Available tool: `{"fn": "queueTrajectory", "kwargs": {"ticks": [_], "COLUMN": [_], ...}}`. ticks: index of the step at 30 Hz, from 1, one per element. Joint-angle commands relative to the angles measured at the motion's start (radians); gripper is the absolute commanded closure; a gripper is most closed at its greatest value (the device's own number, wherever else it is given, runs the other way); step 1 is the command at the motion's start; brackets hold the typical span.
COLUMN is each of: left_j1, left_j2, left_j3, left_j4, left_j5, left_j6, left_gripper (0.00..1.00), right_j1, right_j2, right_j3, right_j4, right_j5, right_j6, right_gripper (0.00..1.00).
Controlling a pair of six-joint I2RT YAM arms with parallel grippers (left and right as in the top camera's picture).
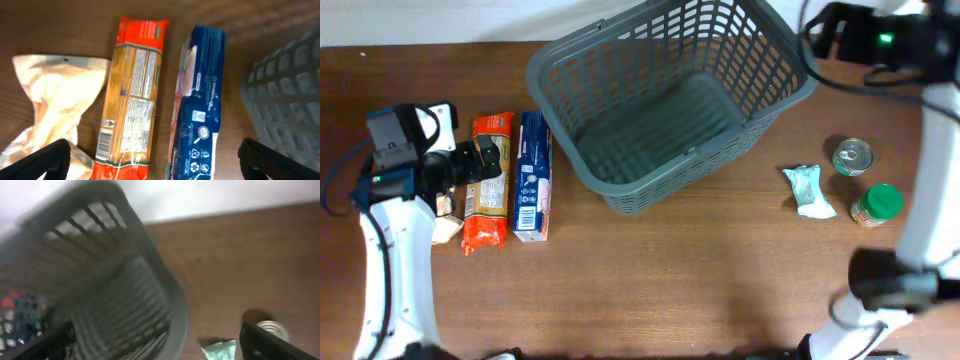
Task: Pack container
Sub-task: 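Move the right gripper to the basket's right rim and grasp it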
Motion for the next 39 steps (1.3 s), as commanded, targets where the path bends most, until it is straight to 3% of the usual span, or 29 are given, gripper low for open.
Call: {"fn": "queueTrajectory", "kwargs": {"ticks": [1, 9, 14, 19, 24, 39], "left_j1": [0.006, 0.006, 0.006, 0.006, 0.006, 0.006], "left_j2": [0.036, 0.075, 0.075, 0.075, 0.075, 0.075], "left_j3": [0.016, 0.016, 0.016, 0.016, 0.016, 0.016], "left_j4": [-0.001, -0.001, -0.001, -0.001, -0.001, -0.001], "left_j5": [0.021, 0.021, 0.021, 0.021, 0.021, 0.021], "left_j6": [0.011, 0.011, 0.011, 0.011, 0.011, 0.011], "left_gripper": [0.01, 0.01, 0.01, 0.01, 0.01, 0.01], "right_j1": [0.008, 0.008, 0.012, 0.016, 0.016, 0.042], "right_j2": [0.051, 0.178, 0.201, 0.218, 0.220, 0.273], "right_j3": [0.041, 0.040, 0.039, 0.039, 0.039, 0.032], "right_j4": [-0.005, 0.051, 0.095, 0.129, 0.146, 0.119], "right_j5": [-0.069, -0.126, -0.125, -0.125, -0.125, -0.114], "right_j6": [-0.066, -0.193, -0.193, -0.193, -0.193, -0.193], "right_gripper": [0.00, 0.02, 0.02, 0.10, 0.24, 0.37]}}
